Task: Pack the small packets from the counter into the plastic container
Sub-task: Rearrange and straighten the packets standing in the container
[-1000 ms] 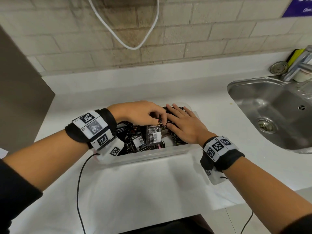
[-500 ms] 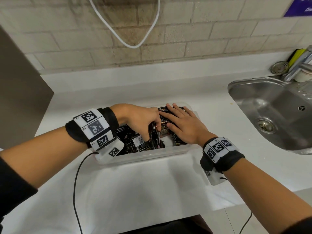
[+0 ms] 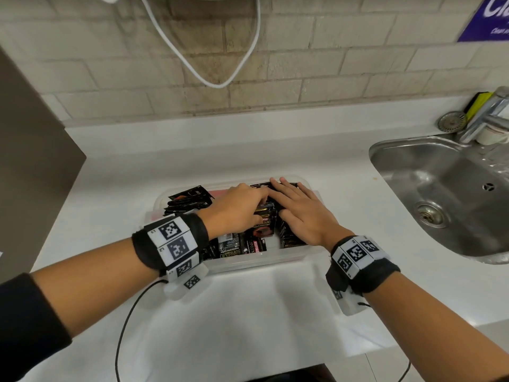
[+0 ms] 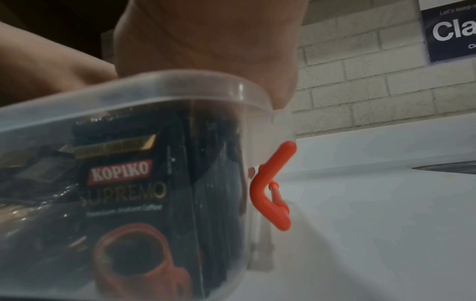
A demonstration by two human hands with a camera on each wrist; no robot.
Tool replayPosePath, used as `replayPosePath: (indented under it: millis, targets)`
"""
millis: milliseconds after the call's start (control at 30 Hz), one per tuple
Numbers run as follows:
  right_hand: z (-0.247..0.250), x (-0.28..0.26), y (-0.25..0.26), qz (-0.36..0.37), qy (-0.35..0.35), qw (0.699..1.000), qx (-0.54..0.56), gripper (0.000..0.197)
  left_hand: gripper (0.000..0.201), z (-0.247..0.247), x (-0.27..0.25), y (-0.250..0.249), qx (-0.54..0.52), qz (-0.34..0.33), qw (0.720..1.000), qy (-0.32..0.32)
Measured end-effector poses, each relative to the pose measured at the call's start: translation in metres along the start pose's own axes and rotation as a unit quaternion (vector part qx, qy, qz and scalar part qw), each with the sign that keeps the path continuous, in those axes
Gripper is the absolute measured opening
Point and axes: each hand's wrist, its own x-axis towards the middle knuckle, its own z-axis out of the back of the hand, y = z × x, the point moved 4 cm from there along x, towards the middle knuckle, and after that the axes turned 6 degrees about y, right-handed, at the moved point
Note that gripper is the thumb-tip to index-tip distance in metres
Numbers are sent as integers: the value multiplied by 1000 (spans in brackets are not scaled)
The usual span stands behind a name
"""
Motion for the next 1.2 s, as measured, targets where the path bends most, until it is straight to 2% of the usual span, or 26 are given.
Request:
replayPosePath:
  millis: [133, 233, 400, 667, 867, 1033, 1200]
  targets:
    - [-3, 1, 0, 9, -4, 999, -30, 80, 36, -1, 3, -6, -35, 7, 999, -3]
    - [-3, 1, -1, 13, -10, 999, -41, 76, 37, -4, 5, -14, -33, 12, 999, 1]
    - [-7, 2, -1, 5, 15, 997, -75, 70, 51, -7, 7, -15, -71, 64, 994, 48]
    - [-8, 2, 2, -12, 32, 992, -123, 62, 36, -1, -5, 1, -144, 119, 982, 30]
    - [-3, -1, 6, 0, 36, 994, -99, 58, 29, -10, -5, -1, -129, 93, 987, -15]
    - [3, 3, 8, -16, 65, 996, -65, 58, 15, -3, -14, 9, -105, 48, 992, 60]
    - [-6, 5, 15, -29, 15, 999, -36, 60, 24, -1, -25, 3, 32, -41, 992, 112]
